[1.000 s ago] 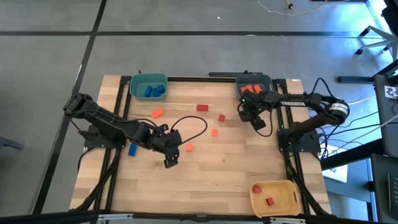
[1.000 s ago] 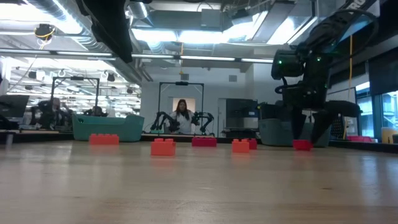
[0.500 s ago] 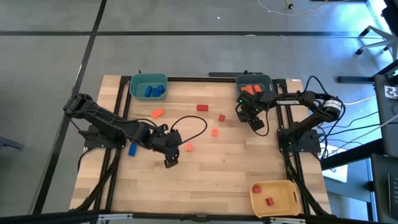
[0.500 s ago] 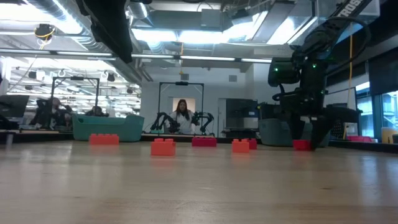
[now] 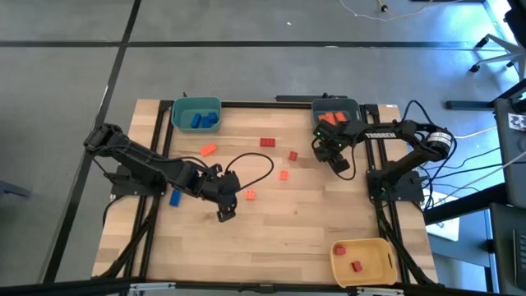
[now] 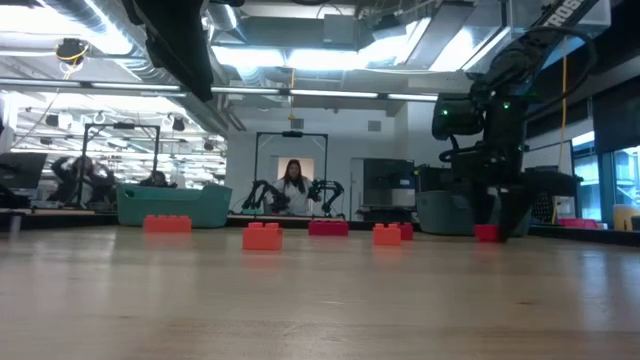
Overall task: Sort & place blocks by color
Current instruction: Put the red game piece into the yellow bin
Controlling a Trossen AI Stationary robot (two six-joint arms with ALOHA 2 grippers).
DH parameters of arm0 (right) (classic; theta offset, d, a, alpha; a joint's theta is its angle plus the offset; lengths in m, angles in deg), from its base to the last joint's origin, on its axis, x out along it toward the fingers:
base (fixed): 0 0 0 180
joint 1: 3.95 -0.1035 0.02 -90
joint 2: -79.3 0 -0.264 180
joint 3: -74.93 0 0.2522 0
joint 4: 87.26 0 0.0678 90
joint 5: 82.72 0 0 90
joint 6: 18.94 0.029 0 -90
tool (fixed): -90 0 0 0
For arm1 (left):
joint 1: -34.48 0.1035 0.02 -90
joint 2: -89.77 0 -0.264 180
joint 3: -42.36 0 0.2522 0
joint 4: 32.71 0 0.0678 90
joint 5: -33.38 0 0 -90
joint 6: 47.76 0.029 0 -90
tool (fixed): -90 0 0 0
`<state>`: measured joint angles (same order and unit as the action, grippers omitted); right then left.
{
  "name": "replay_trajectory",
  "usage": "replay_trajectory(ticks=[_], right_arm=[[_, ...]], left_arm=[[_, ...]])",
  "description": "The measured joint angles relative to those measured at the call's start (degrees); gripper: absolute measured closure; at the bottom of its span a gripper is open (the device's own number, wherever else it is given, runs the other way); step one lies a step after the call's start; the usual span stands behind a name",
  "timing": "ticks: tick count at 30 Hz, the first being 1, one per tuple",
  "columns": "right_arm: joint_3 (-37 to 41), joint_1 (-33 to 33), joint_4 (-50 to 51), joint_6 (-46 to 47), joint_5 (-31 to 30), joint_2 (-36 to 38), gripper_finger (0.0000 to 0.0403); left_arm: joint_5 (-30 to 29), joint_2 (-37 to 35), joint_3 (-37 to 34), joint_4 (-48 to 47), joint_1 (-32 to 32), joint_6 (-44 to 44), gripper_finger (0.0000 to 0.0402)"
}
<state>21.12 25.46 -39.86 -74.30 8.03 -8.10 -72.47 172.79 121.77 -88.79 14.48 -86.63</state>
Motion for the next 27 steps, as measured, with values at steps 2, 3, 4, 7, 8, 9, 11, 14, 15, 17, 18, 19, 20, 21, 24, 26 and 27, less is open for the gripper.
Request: replay_trajectory(ticks=[2, 3, 4, 7, 8, 9, 11, 14, 15, 17, 18, 19, 20, 21, 24, 26, 27], right_arm=[[0.0, 0.0, 0.2, 0.7, 0.0, 0.1, 0.0261], [0.0, 0.0, 0.3, 1.5, 0.0, 0.1, 0.0266], [0.0, 0.0, 0.4, 2.6, 0.1, 0.0, 0.0266], [0.0, 0.0, 0.8, 6.0, 0.3, 0.0, 0.0266], [0.0, 0.0, 1.0, 7.3, 0.3, 0.0, 0.0266], [-0.1, 0.0, 1.6, 8.6, 0.4, 0.0, 0.0266], [-1.2, -0.3, 4.3, 11.4, 0.9, -0.2, 0.0266], [-3.4, -1.1, 11.3, 15.1, 3.4, -0.5, 0.0266], [-4.6, -1.3, 12.7, 16.1, 4.5, -0.5, 0.0266], [-7.0, -2.1, 14.8, 17.4, 6.1, -0.2, 0.0266], [-7.9, -2.5, 16.9, 18.5, 6.2, -0.3, 0.0266], [-8.8, -2.9, 19.3, 19.6, 6.2, -0.4, 0.0266], [-9.8, -3.4, 20.8, 20.7, 6.2, -0.4, 0.0266], [-11.2, -4.1, 22.0, 21.6, 6.2, -0.3, 0.0266], [-14.3, -6.3, 27.6, 24.8, 6.6, -0.3, 0.0266], [-16.4, -8.1, 30.6, 26.8, 8.5, -0.3, 0.0266], [-17.5, -9.1, 31.8, 27.4, 9.7, -0.1, 0.0266]], left_arm=[[0.0, 0.0, 0.0, 0.0, 0.0, 0.0, 0.0253], [0.0, 0.0, 0.0, 0.0, 0.0, 0.0, 0.0253], [0.0, 0.0, 0.0, 0.0, 0.0, 0.0, 0.0253], [0.0, 0.0, 0.0, 0.0, 0.0, 0.0, 0.0253], [0.0, 0.0, 0.0, 0.0, 0.0, 0.0, 0.0253], [0.0, 0.0, 0.0, 0.0, 0.0, 0.0, 0.0253], [0.0, 0.0, 0.0, 0.0, 0.0, 0.0, 0.0253], [0.0, 0.0, 0.0, 0.0, 0.0, 0.0, 0.0253], [0.0, 0.0, 0.0, 0.0, 0.0, 0.1, 0.0253], [0.0, 0.0, 0.0, 0.0, 0.0, 0.3, 0.0253], [0.1, 0.0, 0.0, 0.0, 0.0, 0.3, 0.0253], [0.1, 0.0, 0.0, 0.0, 0.0, 0.3, 0.0253], [0.0, 0.0, 0.0, 0.0, 0.0, 0.3, 0.0253], [0.0, 0.0, 0.0, 0.0, 0.0, 0.3, 0.0253], [0.0, 0.0, 0.0, 0.0, 0.0, 0.4, 0.0253], [0.0, 0.0, 0.0, 0.0, 0.0, 0.4, 0.0253], [0.0, 0.0, 0.0, 0.0, 0.0, 0.4, 0.0253]])
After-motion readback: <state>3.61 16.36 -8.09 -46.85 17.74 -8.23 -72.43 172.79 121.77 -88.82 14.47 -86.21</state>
